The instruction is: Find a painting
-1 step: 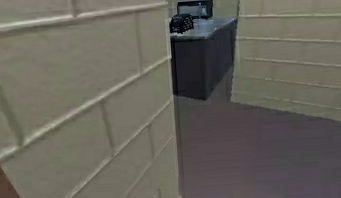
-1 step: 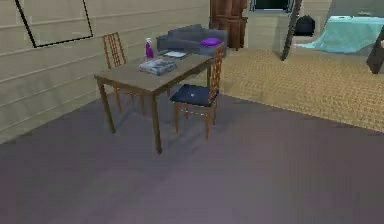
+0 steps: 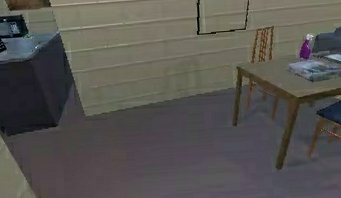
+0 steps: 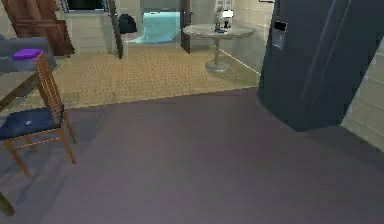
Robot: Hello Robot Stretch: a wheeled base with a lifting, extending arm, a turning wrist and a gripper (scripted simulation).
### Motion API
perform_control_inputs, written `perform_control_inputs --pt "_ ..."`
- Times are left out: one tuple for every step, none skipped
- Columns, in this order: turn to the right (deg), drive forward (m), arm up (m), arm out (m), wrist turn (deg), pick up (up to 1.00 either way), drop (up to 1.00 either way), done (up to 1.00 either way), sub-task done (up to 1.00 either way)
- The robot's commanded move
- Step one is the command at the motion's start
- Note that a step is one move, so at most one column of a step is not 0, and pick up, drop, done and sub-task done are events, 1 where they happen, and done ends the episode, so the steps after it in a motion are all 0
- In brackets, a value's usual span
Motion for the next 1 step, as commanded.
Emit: perform_control_inputs --pt "45.0 0.0 0.0 0.0 0.0 0.0 0.0 0.0 0.0"
